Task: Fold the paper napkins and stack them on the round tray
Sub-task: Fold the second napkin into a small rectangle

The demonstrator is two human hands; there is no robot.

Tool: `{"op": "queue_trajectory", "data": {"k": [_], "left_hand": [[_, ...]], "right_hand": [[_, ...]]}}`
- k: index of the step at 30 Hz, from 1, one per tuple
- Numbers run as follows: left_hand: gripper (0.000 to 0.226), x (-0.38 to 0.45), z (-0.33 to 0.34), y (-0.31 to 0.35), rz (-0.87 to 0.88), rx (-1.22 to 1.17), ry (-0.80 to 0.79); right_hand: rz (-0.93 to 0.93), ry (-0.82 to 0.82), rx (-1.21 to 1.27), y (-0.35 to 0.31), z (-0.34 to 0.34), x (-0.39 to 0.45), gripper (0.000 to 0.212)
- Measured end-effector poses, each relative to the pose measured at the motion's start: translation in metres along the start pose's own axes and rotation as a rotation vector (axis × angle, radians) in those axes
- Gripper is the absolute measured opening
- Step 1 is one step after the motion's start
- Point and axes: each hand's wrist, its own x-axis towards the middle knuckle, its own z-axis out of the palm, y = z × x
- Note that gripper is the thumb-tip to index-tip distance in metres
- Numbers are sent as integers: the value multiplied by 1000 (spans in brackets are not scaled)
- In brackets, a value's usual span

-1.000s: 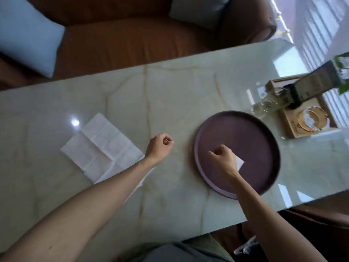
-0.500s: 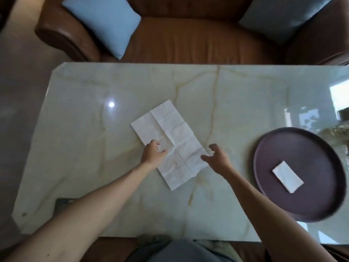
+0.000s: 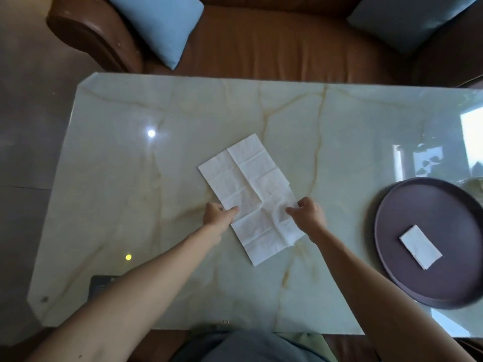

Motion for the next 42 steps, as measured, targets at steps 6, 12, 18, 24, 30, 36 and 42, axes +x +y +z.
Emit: {"op": "queue_trajectory", "data": {"k": [6, 12, 18, 24, 30, 36, 42], "left_hand": [[26, 18, 2, 13, 19, 15, 2], [29, 25, -5, 11, 67, 16, 82], [15, 19, -16, 17, 59, -62, 104], [40, -23, -6, 17, -35, -40, -112], [64, -54, 19, -1, -243, -83, -585], [9, -68, 47, -1, -127, -239, -567], [6, -81, 55, 6, -110, -229, -551]], "right_hand": [[-9, -2, 14, -19, -6, -4, 28], [3, 14, 253, -15, -24, -10, 17], [47, -6, 439, -3, -40, -24, 10], [137, -94, 741, 7, -62, -52, 9], [134, -158, 800, 41, -73, -89, 8], [87, -202, 703, 94, -82, -109, 9], [186, -214, 686, 116, -82, -104, 29]]}}
